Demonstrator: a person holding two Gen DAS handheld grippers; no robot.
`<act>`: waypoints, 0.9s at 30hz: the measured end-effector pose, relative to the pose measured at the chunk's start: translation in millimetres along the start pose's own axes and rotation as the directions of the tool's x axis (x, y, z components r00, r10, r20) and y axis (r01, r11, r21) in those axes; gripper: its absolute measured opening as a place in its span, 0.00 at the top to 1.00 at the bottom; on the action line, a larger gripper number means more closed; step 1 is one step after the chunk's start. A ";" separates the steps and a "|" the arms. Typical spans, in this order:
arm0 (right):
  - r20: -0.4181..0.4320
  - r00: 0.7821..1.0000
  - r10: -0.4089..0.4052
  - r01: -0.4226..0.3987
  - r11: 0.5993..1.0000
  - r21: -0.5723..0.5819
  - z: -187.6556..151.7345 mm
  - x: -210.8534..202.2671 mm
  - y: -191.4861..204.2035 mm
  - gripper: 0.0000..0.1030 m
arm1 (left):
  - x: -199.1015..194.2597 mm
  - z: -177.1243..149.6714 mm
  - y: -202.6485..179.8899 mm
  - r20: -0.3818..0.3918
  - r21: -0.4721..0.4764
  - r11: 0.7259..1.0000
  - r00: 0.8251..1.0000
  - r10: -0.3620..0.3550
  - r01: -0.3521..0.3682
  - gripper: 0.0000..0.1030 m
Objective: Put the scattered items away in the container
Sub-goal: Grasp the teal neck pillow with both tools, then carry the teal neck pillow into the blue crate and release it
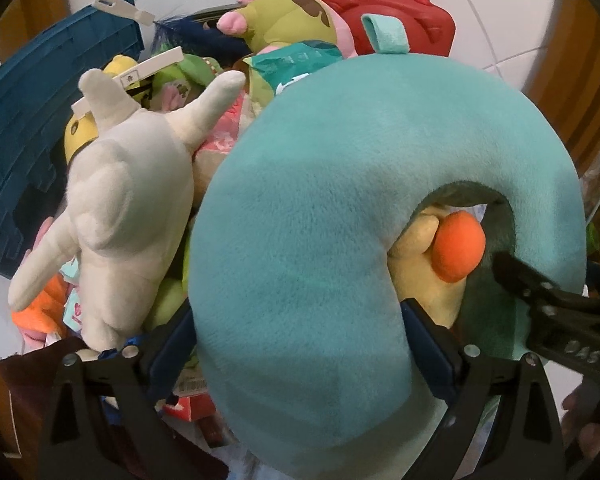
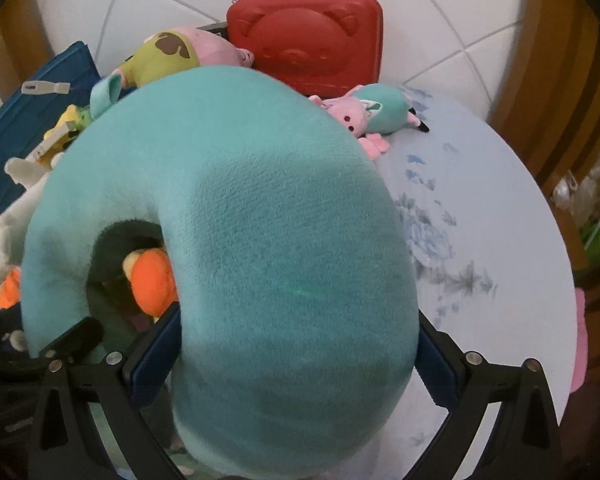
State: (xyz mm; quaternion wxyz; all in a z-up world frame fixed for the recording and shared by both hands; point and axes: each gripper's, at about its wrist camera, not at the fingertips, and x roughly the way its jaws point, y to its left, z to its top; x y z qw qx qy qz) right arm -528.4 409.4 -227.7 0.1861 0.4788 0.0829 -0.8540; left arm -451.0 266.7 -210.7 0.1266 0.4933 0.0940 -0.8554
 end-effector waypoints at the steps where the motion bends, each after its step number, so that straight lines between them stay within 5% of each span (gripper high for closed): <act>1: -0.003 1.000 -0.006 0.006 1.000 -0.002 -1.8 6.4 0.0 0.00 | 0.8 -0.3 -0.6 0.001 0.003 1.000 1.000 0.001 -0.001 0.05; 6: 0.028 1.000 0.015 -0.016 1.000 0.027 -3.4 0.6 -4.2 0.01 | -14.7 -0.1 -2.3 0.052 0.012 1.000 0.999 -0.008 0.007 0.17; 14: 0.137 0.989 0.057 -0.063 0.997 0.040 2.9 -54.0 -9.9 0.03 | -62.8 18.5 4.4 0.136 -0.010 0.998 0.989 -0.055 0.057 0.18; 27: 0.248 0.962 0.116 -0.117 0.993 -0.011 25.3 -104.7 12.8 0.04 | -120.1 23.7 19.9 0.256 -0.042 0.999 0.967 -0.006 0.017 0.18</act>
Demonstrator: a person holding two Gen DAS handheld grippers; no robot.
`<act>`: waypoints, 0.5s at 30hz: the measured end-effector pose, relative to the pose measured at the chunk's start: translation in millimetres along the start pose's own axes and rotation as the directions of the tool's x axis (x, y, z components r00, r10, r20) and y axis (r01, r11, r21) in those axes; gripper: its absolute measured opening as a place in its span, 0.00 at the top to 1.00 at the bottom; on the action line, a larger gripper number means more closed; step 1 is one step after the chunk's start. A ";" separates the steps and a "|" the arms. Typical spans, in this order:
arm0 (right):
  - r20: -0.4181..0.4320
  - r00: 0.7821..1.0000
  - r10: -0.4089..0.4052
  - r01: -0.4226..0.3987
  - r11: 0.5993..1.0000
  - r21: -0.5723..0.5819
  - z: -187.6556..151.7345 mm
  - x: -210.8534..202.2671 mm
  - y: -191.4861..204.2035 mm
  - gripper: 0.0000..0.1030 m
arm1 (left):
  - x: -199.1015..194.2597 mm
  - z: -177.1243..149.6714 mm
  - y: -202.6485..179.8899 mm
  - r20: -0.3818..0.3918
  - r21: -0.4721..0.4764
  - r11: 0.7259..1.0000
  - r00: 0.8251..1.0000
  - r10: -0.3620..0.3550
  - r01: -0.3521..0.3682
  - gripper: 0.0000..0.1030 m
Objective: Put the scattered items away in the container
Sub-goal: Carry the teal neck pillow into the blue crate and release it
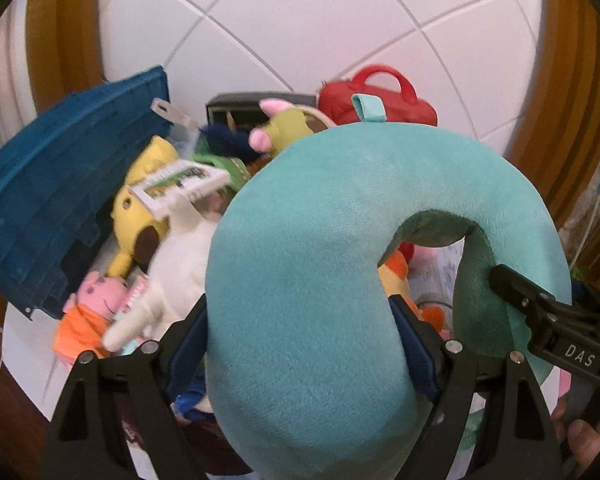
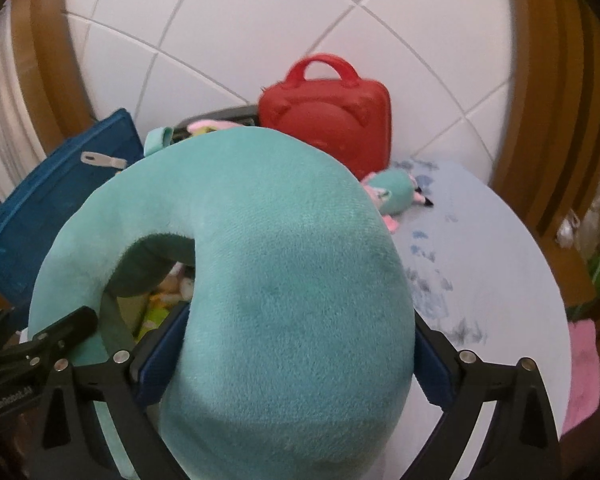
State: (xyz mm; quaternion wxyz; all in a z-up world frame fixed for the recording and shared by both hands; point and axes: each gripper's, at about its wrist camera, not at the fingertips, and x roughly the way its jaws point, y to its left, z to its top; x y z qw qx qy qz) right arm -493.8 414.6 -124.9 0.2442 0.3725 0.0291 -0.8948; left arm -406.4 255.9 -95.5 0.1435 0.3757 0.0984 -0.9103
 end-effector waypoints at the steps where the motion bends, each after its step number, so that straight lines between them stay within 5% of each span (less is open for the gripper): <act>1: 0.011 1.000 0.009 -0.009 1.000 -0.004 3.2 -3.5 2.0 0.04 | -4.7 2.5 1.3 0.011 -0.002 1.000 1.000 0.008 -0.008 0.18; 8: 0.043 0.995 0.094 -0.093 0.995 -0.036 28.7 -11.7 32.3 0.04 | -43.6 22.4 27.4 0.064 -0.050 0.995 0.994 0.086 -0.083 0.18; 15: 0.068 0.982 0.178 -0.169 0.978 -0.121 58.3 -16.2 109.0 0.04 | -75.0 44.6 99.2 0.107 -0.117 0.983 0.982 0.153 -0.140 0.18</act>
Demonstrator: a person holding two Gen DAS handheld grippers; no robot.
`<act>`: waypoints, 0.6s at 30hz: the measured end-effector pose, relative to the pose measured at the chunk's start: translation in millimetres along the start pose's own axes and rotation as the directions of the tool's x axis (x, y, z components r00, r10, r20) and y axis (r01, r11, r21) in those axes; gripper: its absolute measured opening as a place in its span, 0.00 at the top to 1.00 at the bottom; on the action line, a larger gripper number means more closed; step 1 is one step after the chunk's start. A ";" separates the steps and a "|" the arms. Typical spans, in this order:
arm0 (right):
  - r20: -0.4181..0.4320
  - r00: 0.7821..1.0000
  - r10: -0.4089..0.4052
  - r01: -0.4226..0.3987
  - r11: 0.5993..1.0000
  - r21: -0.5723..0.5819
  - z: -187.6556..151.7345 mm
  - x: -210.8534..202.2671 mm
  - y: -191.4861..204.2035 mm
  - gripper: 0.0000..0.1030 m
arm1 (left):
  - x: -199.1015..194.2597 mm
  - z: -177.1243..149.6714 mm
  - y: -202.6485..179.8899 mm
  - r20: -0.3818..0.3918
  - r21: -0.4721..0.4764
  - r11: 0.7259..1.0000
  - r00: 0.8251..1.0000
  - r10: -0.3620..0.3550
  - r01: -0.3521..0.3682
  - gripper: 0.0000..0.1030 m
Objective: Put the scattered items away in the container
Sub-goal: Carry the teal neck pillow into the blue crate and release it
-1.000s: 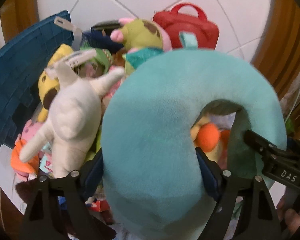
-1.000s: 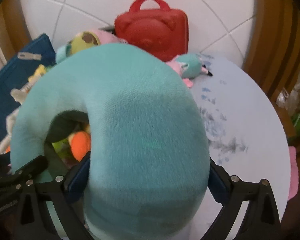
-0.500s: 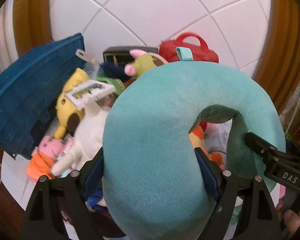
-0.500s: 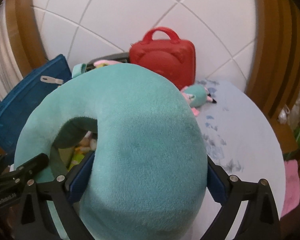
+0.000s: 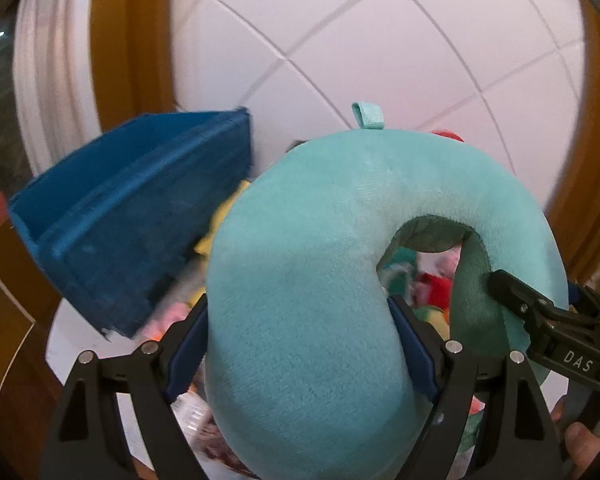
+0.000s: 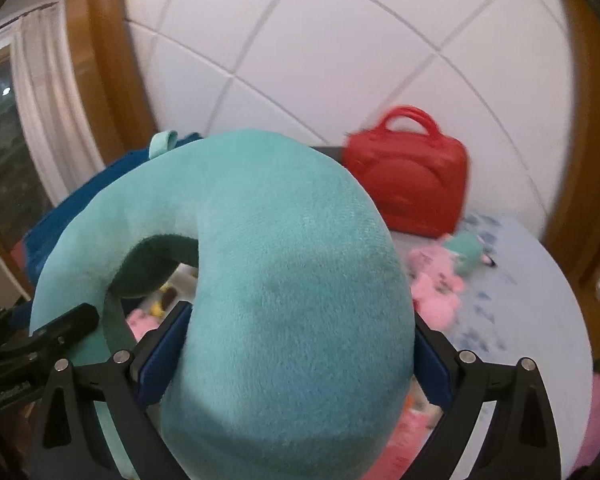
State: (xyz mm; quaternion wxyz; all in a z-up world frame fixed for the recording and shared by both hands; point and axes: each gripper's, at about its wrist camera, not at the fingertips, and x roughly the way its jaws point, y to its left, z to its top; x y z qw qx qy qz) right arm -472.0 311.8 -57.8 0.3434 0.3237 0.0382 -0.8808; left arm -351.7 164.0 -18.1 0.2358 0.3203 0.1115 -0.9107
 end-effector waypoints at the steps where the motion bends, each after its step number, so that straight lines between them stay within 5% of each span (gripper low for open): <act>1: 0.003 1.000 0.009 -0.009 1.000 -0.016 6.6 3.9 15.8 0.04 | -1.7 6.8 17.4 0.008 -0.012 1.000 1.000 0.012 -0.012 0.18; 10: 0.036 0.994 0.106 -0.103 0.992 -0.070 59.0 54.7 180.8 0.05 | -5.2 67.6 179.7 0.067 -0.039 0.992 0.990 0.120 -0.118 0.18; 18: 0.048 0.979 0.197 -0.193 0.979 -0.068 107.6 111.9 301.9 0.05 | 0.4 128.0 286.7 0.110 -0.046 0.979 0.973 0.201 -0.197 0.18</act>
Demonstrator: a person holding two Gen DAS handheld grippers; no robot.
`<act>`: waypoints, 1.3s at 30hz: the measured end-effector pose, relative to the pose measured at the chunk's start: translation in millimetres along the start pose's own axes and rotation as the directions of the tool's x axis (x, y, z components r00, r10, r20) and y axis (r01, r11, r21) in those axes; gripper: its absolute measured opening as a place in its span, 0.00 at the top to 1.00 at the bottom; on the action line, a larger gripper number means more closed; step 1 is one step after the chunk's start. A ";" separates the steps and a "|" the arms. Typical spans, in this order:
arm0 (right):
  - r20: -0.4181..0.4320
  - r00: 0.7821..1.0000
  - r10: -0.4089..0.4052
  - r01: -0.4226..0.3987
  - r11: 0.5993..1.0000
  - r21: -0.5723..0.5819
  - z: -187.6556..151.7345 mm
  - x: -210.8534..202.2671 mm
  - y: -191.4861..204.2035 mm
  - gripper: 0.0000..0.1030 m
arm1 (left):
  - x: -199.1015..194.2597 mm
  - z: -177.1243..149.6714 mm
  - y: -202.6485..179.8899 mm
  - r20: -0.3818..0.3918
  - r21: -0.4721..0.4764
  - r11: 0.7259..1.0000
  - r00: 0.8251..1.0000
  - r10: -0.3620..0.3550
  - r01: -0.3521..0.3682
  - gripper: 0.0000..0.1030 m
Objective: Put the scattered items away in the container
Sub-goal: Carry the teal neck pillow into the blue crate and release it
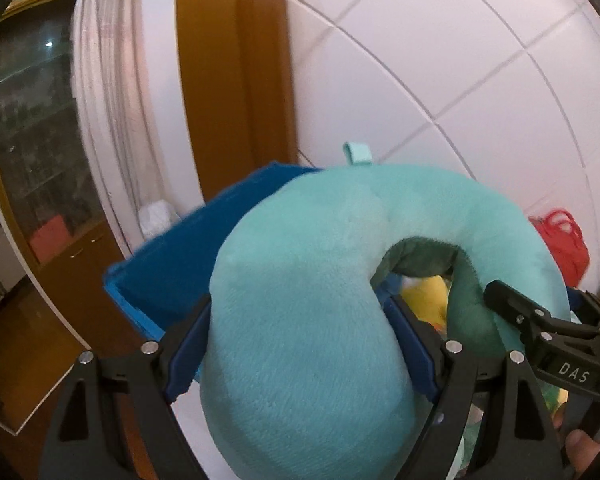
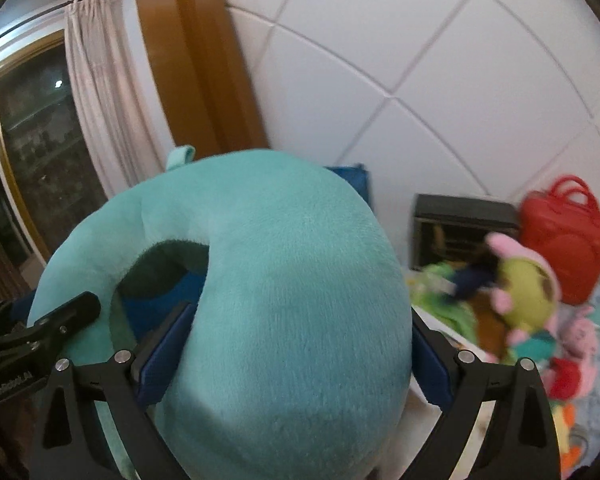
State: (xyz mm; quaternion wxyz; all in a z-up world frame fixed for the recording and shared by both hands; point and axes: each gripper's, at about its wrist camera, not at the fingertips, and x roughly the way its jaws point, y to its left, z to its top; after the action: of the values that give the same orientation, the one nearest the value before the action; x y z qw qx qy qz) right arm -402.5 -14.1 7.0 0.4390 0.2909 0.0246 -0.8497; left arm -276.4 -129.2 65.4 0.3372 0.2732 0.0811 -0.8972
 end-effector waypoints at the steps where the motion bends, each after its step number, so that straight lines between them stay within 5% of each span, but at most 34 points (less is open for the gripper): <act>1: 0.004 1.000 0.006 -0.006 1.000 -0.011 9.2 11.5 12.6 0.05 | 4.5 4.9 8.9 0.005 -0.007 1.000 1.000 0.005 -0.004 0.18; 4: 0.001 1.000 0.021 -0.021 0.999 -0.041 28.9 41.1 30.5 0.06 | 21.0 16.5 35.2 0.017 -0.044 0.999 1.000 0.009 -0.008 0.27; 5: -0.001 1.000 0.027 -0.027 0.998 -0.053 34.2 49.6 37.0 0.07 | 27.3 20.6 40.5 0.014 -0.041 0.999 0.999 -0.030 0.031 0.41; 9: -0.041 0.997 0.070 -0.073 0.995 -0.072 48.2 92.3 67.5 0.37 | 76.8 28.9 61.7 -0.081 -0.034 0.999 0.996 -0.034 0.031 0.42; 13: -0.097 0.995 0.030 -0.034 0.998 -0.043 52.2 138.2 90.7 0.37 | 120.0 29.2 90.1 -0.134 -0.033 0.998 0.989 -0.057 0.053 0.40; 15: -0.091 0.996 -0.009 0.006 0.999 -0.039 48.0 148.5 93.1 0.37 | 139.6 27.8 104.9 -0.166 -0.021 0.997 0.983 -0.079 0.077 0.30; 23: -0.144 0.982 -0.125 0.123 0.992 -0.026 29.8 181.0 117.5 0.30 | 181.6 23.8 136.0 -0.220 0.041 0.987 0.965 -0.142 0.155 0.22; 27: -0.165 0.972 -0.165 0.164 0.986 -0.025 25.2 187.9 127.2 0.11 | 193.6 22.7 148.2 -0.230 0.060 0.981 0.959 -0.167 0.185 0.22; 31: -0.174 0.965 -0.195 0.193 0.981 -0.031 25.6 186.4 139.5 0.10 | 199.5 20.1 153.6 -0.237 0.075 0.975 0.953 -0.187 0.210 0.22; 39: -0.189 0.953 -0.237 0.232 0.971 -0.050 18.4 182.5 152.8 0.00 | 195.8 18.6 160.8 -0.216 0.100 0.974 0.960 -0.179 0.204 0.22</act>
State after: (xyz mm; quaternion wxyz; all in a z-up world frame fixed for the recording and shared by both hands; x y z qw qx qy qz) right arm -376.3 -246.8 -39.3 0.3345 0.3610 0.1132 -0.8631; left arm -302.1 -367.2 -19.5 0.2213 0.3751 0.0870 -0.8959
